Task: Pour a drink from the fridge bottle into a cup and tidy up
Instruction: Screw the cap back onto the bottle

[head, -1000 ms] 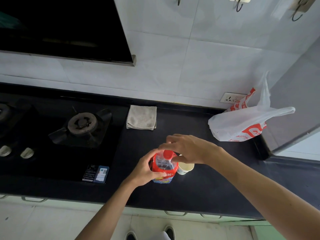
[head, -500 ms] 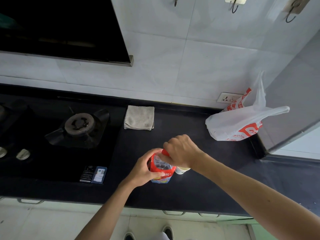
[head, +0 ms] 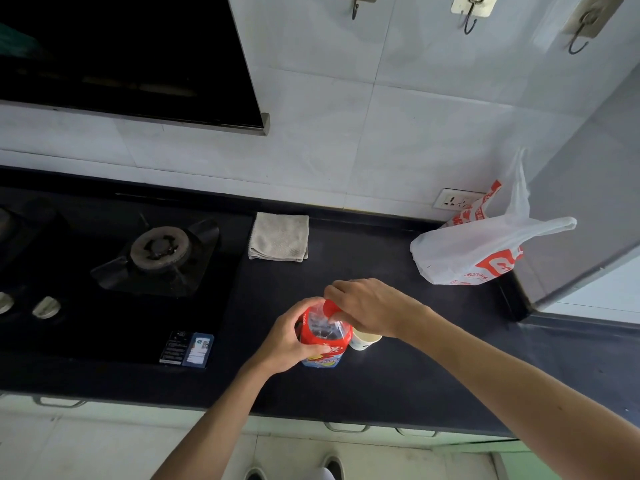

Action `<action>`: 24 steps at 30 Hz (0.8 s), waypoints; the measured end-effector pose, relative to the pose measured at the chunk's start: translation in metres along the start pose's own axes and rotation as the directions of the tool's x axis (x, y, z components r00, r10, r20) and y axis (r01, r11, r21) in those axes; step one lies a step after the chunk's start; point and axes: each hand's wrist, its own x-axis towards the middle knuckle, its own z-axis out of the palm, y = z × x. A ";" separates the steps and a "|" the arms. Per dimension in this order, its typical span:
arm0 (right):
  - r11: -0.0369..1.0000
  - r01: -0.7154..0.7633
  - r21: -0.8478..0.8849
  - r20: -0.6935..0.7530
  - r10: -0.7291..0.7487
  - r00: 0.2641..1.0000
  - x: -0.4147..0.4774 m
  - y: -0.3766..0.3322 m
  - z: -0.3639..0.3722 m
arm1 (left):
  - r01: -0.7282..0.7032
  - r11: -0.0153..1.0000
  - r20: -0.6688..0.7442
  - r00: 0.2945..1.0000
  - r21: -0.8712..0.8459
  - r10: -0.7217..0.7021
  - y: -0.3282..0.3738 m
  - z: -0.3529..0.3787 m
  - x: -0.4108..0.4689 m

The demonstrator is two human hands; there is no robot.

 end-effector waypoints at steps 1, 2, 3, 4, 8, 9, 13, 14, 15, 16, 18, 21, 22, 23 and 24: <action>1.000 -0.027 -0.008 -0.026 0.026 0.999 -0.001 -0.001 0.003 | -0.005 1.000 -0.005 1.000 0.005 0.005 0.001 0.001 0.000; 0.998 -0.048 -0.050 -0.078 0.044 0.996 -0.001 -0.002 0.008 | -0.014 1.000 -0.013 1.000 0.011 0.014 0.001 0.001 -0.001; 0.992 -0.068 -0.110 -0.139 0.052 0.989 -0.001 -0.003 0.013 | -0.024 1.000 -0.024 0.999 0.016 0.025 0.002 0.003 -0.001; 0.981 -0.106 -0.160 -0.190 0.075 0.979 0.000 -0.004 0.018 | -0.034 0.999 -0.034 0.999 0.016 0.034 0.003 0.004 -0.001; 0.974 -0.194 -0.120 -0.283 0.154 0.947 0.007 -0.006 0.030 | -0.039 0.999 -0.045 0.998 0.006 0.039 0.003 0.004 -0.003; 0.986 -0.147 -0.082 -0.267 0.120 0.956 0.008 -0.004 0.029 | -0.038 0.999 -0.045 0.998 0.004 0.038 0.003 0.004 -0.003; 0.993 0.056 0.102 -0.062 -0.050 0.997 0.000 0.006 0.010 | -0.026 1.000 -0.037 0.999 0.012 0.026 0.003 0.002 -0.003; 0.990 0.069 0.125 -0.043 -0.064 0.997 -0.001 0.008 0.008 | -0.026 1.000 -0.037 0.999 0.017 0.027 0.003 0.003 -0.003; 0.988 0.065 0.143 -0.048 -0.059 0.997 -0.002 0.008 0.006 | -0.026 0.999 -0.037 0.999 0.023 0.027 0.003 0.003 -0.003; 0.986 0.057 0.155 -0.062 -0.048 0.997 -0.002 0.008 0.006 | -0.026 0.999 -0.039 0.999 0.028 0.027 0.003 0.003 -0.003; 0.984 0.028 0.173 -0.088 -0.013 0.996 -0.003 0.006 0.008 | -0.031 0.999 -0.046 0.998 0.027 0.033 0.003 0.003 -0.003; 0.985 -0.064 0.161 -0.143 0.088 0.986 -0.005 -0.003 0.017 | -0.051 0.998 -0.054 0.997 0.043 0.053 0.004 0.003 -0.003; 0.983 -0.101 0.152 -0.182 0.128 0.975 -0.005 -0.008 0.022 | -0.056 0.997 -0.053 0.997 0.049 0.059 0.005 0.003 -0.003; 0.979 -0.135 0.152 -0.218 0.167 0.962 -0.006 -0.012 0.026 | -0.060 0.997 -0.050 0.997 0.052 0.062 0.006 0.002 -0.003; 0.971 -0.169 0.168 -0.242 0.206 0.948 -0.006 -0.016 0.030 | -0.063 0.997 -0.046 0.997 0.053 0.066 0.006 0.002 -0.003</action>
